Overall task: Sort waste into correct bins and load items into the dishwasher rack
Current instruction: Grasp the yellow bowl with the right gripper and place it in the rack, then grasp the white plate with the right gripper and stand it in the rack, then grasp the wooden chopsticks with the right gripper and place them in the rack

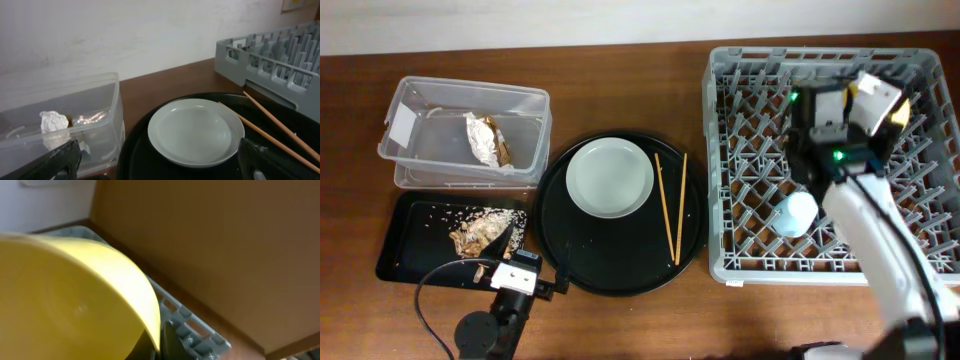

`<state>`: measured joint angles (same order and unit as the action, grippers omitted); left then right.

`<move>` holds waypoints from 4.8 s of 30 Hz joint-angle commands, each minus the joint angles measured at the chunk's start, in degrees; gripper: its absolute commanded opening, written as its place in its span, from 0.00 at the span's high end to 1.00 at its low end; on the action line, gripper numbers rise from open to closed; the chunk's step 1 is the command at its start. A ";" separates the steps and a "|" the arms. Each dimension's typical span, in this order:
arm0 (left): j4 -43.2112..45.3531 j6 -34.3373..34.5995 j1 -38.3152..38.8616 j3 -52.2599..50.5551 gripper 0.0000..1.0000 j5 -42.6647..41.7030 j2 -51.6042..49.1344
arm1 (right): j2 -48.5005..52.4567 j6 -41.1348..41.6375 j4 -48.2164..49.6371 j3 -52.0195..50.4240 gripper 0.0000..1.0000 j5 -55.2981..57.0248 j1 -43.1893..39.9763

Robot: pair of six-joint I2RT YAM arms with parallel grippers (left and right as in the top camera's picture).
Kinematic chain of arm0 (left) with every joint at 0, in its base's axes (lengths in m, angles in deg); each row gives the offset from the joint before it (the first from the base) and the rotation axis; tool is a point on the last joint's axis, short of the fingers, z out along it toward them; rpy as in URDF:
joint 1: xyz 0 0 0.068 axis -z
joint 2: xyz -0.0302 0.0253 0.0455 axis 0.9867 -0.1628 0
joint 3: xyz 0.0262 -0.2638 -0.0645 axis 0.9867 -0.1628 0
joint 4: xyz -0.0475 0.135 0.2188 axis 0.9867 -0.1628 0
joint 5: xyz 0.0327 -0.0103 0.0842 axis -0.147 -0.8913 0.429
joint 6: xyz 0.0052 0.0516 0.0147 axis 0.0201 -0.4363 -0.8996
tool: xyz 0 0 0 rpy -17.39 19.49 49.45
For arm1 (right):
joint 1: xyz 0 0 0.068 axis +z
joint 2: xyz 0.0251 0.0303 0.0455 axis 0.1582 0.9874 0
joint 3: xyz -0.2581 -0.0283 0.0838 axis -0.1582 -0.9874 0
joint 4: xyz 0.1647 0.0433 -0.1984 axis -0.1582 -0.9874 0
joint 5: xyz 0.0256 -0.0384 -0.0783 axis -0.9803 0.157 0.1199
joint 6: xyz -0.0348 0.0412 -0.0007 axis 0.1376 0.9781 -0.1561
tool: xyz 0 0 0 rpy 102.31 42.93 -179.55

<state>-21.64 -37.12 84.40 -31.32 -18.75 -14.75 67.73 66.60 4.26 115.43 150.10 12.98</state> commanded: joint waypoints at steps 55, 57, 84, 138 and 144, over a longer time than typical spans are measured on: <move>0.15 -0.70 -0.24 -0.44 0.01 -0.66 0.24 | -6.23 17.79 -28.22 12.04 0.96 -10.69 29.09; 0.15 -0.70 -0.24 -0.44 0.01 -0.66 0.24 | -6.56 14.56 -28.20 12.04 0.96 4.33 26.58; 0.15 -0.70 -0.24 -0.44 0.01 -0.66 0.24 | 3.21 4.22 -29.18 11.80 0.48 -61.33 32.57; 0.15 -0.70 -0.24 -0.44 0.01 -0.66 0.24 | 23.54 12.50 -20.83 9.25 0.96 -62.84 29.18; 0.15 -0.70 -0.24 -0.44 0.01 -0.66 0.24 | -0.92 7.45 -21.64 10.88 0.96 -53.18 21.44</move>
<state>-21.60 -37.12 84.40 -31.32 -18.75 -14.77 70.35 76.54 -17.31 125.81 92.55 38.68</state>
